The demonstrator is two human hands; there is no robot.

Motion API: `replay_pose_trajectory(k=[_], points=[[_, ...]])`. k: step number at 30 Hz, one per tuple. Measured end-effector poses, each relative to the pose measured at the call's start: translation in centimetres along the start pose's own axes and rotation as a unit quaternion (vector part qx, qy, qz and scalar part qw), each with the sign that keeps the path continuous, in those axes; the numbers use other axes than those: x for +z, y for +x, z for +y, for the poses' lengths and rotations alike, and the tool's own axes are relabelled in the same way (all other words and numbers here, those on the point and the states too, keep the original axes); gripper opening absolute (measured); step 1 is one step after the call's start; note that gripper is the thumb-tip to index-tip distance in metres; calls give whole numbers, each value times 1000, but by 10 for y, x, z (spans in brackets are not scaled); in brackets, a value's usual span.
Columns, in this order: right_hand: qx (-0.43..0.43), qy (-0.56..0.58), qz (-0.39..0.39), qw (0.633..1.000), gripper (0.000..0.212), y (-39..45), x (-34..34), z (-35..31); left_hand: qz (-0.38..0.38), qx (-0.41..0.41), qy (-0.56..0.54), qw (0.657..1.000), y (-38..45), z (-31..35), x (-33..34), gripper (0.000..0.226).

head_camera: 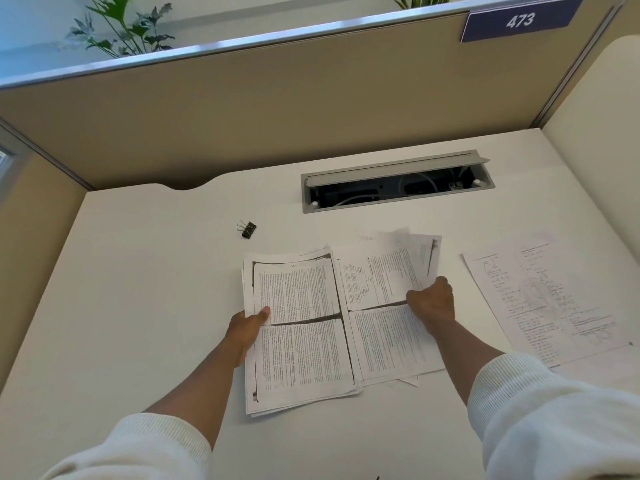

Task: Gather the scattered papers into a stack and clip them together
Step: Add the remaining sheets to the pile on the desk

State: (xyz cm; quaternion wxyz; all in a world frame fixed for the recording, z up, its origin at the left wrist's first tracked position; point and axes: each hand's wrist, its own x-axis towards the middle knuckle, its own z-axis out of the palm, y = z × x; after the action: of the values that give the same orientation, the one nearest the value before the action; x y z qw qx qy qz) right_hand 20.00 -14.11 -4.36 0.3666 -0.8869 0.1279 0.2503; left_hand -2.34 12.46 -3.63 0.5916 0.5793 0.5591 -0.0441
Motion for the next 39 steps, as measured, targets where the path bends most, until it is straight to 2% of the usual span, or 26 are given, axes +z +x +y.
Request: replay_pose_trajectory(k=[3,6,9,16,22,24,28,32,35,37,39], points=[[-85,-60,-59,993,52,-5,-2,3,11,4,-4,1000,-2,0,-1,41],[-130,-124,-102,978,35,-6,-4,5,13,7,-9,1000,-2,-1,-2,39],[-164,-141,-53,975,17,-3,-8,3,14,5,-18,1000,-1,-2,-4,38],[-142,51,103,983,19,7,-29,-14,26,11,-29,999,-1,-5,-9,37],[-77,212,136,965,19,12,-43,-23,30,11,-21,999,0,-4,-12,39],[-71,234,105,964,20,11,-44,-23,27,8,-17,999,0,-3,-11,39],[-87,195,-28,976,32,6,-35,-25,5,3,-15,1000,-7,-1,-7,34],[-112,146,-144,972,28,-16,-20,-30,-14,-3,-7,1000,-5,-1,-9,49],[-106,113,-205,966,33,-24,-1,-31,-27,0,-9,1000,-7,2,-6,45],[-91,76,-241,963,26,-26,12,-31,-32,1,-18,999,-10,5,-4,38],[-81,40,-248,964,28,-28,23,-31,-38,1,-22,999,-10,6,-4,39]])
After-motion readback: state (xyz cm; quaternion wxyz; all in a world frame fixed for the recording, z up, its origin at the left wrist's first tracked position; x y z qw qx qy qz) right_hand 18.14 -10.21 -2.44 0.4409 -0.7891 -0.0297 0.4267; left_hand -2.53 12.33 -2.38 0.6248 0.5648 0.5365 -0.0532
